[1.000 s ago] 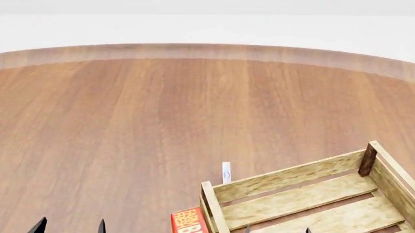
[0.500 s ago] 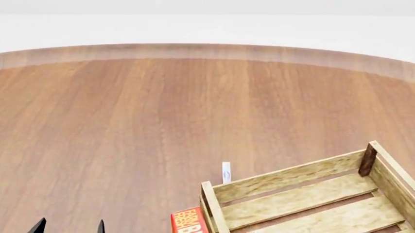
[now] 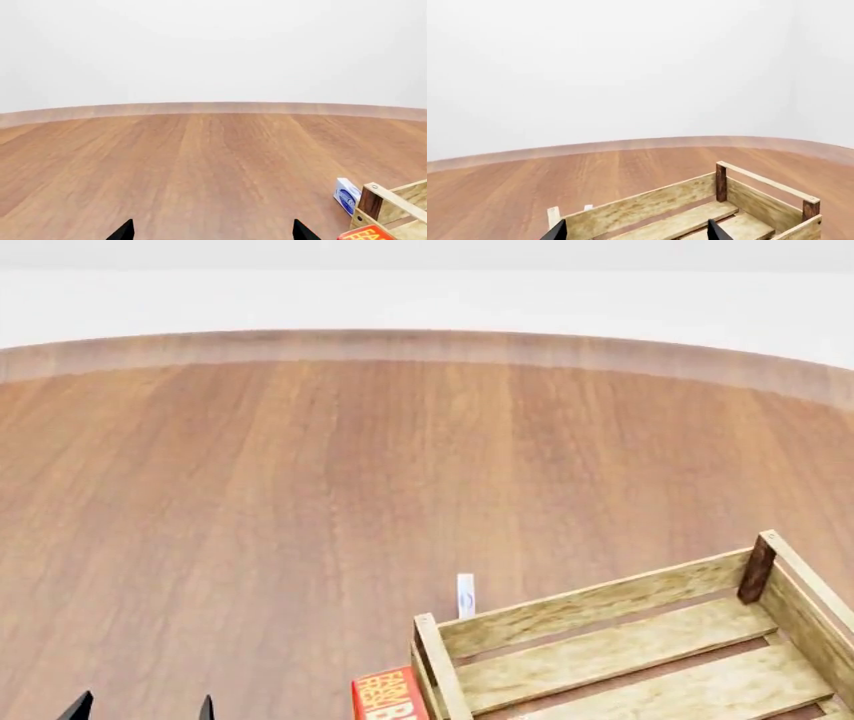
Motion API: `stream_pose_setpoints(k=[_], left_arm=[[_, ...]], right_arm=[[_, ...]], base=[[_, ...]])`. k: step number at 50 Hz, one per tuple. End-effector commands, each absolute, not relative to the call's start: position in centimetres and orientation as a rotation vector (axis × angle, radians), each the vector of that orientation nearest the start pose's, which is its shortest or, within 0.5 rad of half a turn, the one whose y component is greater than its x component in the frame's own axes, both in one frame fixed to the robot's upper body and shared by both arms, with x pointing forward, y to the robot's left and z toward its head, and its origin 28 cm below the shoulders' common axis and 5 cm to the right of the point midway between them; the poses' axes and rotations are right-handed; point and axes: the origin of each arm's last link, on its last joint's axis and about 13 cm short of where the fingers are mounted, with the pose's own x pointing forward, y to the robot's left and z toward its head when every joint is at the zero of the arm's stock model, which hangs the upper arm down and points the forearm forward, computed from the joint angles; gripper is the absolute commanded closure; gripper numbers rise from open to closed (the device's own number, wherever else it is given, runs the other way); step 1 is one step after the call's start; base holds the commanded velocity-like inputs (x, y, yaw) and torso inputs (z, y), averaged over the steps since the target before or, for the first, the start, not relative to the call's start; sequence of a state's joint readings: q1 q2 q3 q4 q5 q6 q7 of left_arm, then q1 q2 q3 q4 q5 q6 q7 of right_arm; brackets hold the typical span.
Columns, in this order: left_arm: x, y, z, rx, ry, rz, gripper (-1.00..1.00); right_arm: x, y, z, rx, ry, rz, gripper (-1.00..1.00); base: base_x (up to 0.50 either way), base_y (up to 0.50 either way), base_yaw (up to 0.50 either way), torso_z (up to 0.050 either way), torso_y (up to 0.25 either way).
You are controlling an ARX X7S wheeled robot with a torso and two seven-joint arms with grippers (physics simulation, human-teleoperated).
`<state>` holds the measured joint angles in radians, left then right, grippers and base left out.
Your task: Pick up the tomato sauce, and put it in the wooden tray.
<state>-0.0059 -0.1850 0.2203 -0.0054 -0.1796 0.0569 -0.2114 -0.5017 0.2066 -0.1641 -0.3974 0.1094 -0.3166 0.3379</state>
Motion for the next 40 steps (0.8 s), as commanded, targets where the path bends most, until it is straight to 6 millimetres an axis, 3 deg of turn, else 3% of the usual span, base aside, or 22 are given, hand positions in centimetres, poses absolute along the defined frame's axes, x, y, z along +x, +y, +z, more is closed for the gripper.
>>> stream_pose_setpoints(k=[1,8,40], left_arm=[[20.8,20.5,1.2,0.0,-0.017,-0.003,-1.0],[20.8,20.5,1.3,-0.001,-0.017,-0.003,-1.0],[21.1,20.4,1.3,0.003,-0.018,-0.002,-1.0]], right_arm=[[7.9,-9.7,3.5,0.074,-0.184,-0.121,-1.0],[6.6,-9.3,3.6,0.081,-0.213,-0.118,-1.0],[6.0,-9.9,2.0,0.118,-0.156,-0.195,-1.0]], base=[[0.0,0.0,0.0,0.0,0.0],[0.0,0.0,0.0,0.0,0.0],[0.0,0.0,0.0,0.0,0.0]])
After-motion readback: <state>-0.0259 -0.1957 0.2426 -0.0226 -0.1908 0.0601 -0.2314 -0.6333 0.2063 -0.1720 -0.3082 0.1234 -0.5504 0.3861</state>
